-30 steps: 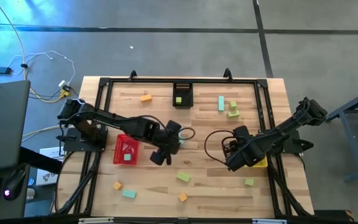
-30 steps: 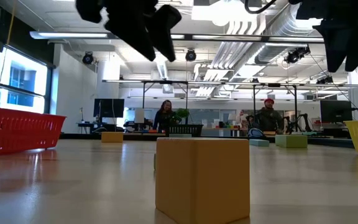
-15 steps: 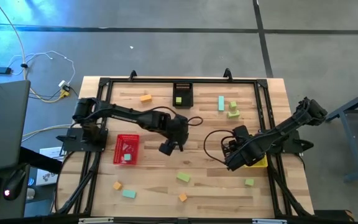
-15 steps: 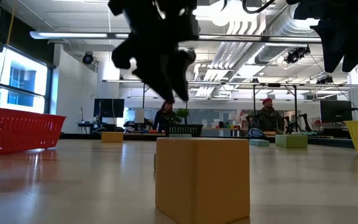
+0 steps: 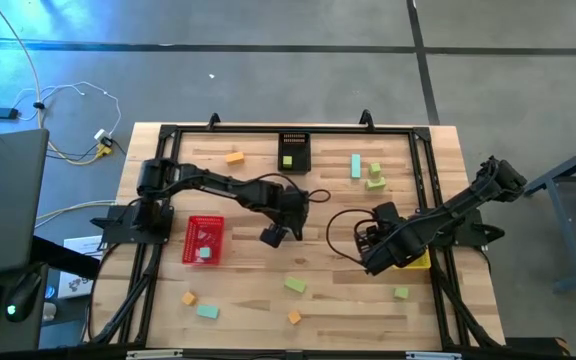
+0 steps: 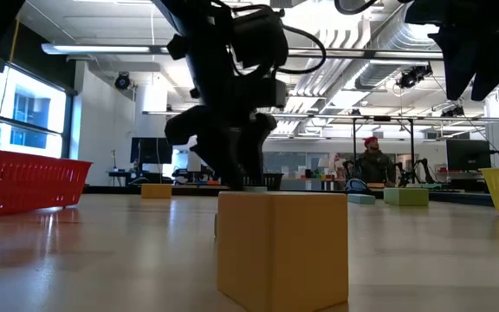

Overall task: Sort & place blocks by color
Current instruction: Put the blue block into the red bin

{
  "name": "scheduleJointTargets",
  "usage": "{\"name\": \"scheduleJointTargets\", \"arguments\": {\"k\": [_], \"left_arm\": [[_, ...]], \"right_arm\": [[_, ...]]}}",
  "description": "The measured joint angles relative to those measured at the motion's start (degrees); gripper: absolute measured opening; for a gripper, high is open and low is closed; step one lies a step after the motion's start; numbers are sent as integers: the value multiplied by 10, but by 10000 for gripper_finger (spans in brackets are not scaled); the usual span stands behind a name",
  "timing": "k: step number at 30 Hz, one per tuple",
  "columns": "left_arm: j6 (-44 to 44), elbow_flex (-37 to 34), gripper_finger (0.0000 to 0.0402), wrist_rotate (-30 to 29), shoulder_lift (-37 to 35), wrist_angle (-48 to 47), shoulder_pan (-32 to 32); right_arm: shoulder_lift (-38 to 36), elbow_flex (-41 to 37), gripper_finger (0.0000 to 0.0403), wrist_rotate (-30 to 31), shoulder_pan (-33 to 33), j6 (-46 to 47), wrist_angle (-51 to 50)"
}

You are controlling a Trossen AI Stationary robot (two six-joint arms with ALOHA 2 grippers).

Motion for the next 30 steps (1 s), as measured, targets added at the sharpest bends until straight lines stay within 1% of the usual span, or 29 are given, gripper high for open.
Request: {"name": "scheduleJointTargets", "arguments": {"k": [4,6,13,16,18,21,27,30], "left_arm": [[6,0,252,6,17,0,0],[6,0,252,19,21,5,0],[0,0,252,43,21,36,-2],[-1,0,243,44,21,33,-2],[-5,0,230,45,22,32,-2],[-13,0,199,61,23,31,-1],[-17,0,108,75,23,25,0],[-16,0,103,105,17,2,0]], "right_arm": [[0,0,169,1,0,0,1],[0,0,169,1,0,0,3],[0,0,169,1,0,0,3],[0,0,169,1,0,0,4],[0,0,169,1,0,0,5],[0,0,169,2,0,0,5],[0,0,169,2,0,0,5],[0,0,169,2,0,0,6]]}}
